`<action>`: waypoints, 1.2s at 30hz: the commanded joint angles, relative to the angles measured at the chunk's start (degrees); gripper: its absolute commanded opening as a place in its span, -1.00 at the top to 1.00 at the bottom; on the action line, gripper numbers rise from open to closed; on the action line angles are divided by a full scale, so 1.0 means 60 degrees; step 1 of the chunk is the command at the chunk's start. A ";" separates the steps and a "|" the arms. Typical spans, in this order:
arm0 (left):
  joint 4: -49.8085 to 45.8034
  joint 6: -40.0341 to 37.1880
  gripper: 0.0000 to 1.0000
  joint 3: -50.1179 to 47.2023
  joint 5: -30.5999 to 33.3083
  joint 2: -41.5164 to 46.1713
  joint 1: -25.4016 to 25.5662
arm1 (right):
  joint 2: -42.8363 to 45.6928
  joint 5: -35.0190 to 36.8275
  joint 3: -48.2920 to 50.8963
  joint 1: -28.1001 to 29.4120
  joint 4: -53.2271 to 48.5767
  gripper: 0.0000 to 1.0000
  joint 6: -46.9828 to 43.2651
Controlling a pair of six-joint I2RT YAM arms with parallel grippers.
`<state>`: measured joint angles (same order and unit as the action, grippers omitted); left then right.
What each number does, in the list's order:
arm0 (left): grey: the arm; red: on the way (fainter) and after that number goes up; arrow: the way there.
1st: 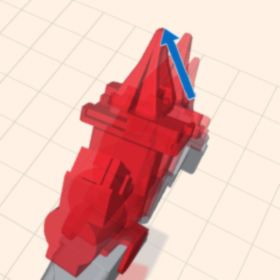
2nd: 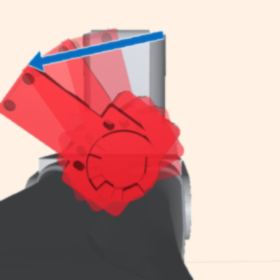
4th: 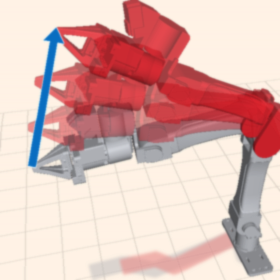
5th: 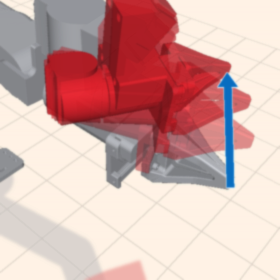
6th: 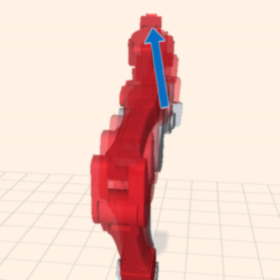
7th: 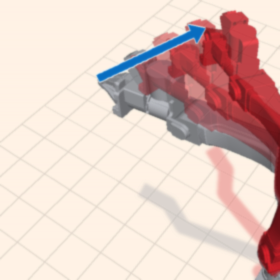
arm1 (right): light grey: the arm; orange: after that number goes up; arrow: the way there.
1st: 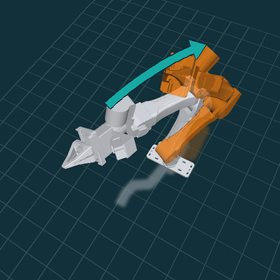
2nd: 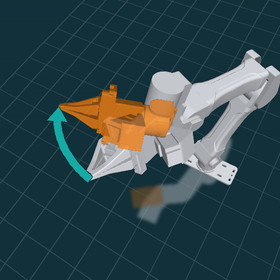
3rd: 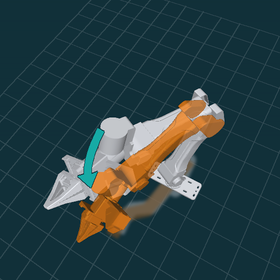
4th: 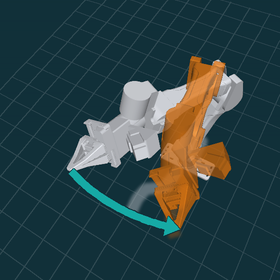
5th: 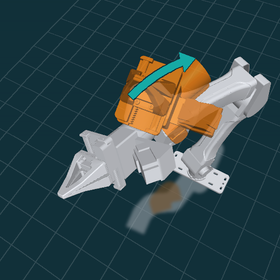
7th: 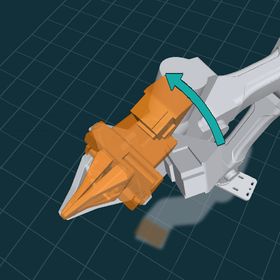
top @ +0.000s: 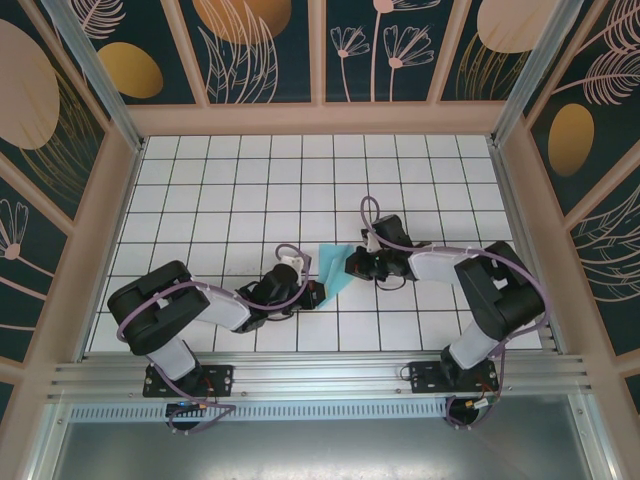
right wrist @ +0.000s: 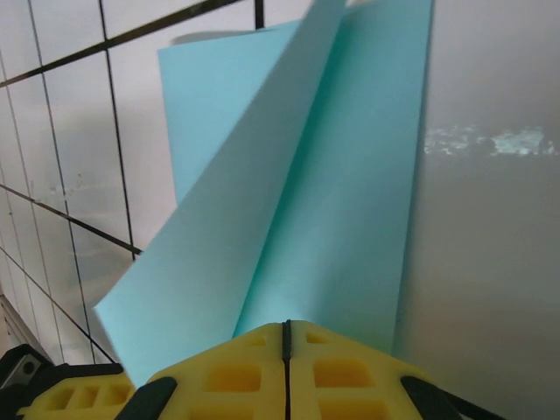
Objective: Fold a paper plane with a square sheet of paper (pick it up from the middle)
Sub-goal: Fourth fold the wing at the center of the table.
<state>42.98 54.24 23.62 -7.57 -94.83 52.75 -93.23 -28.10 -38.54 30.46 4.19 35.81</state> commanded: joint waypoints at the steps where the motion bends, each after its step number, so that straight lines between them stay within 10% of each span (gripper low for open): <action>1: 0.0360 0.0419 1.00 -0.0220 0.0161 0.0186 -0.0077 | -0.0297 0.0291 -0.0142 0.0076 -0.0122 0.88 -0.0256; 36: -0.0627 0.2197 1.00 -0.0352 0.0823 0.0106 -0.0083 | -0.0011 0.0501 -0.0400 0.0446 -0.0481 0.88 -0.0053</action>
<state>40.93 66.92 21.28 -2.50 -93.17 52.75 -94.67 -25.91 -39.44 32.42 3.14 35.88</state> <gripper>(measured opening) 0.067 0.059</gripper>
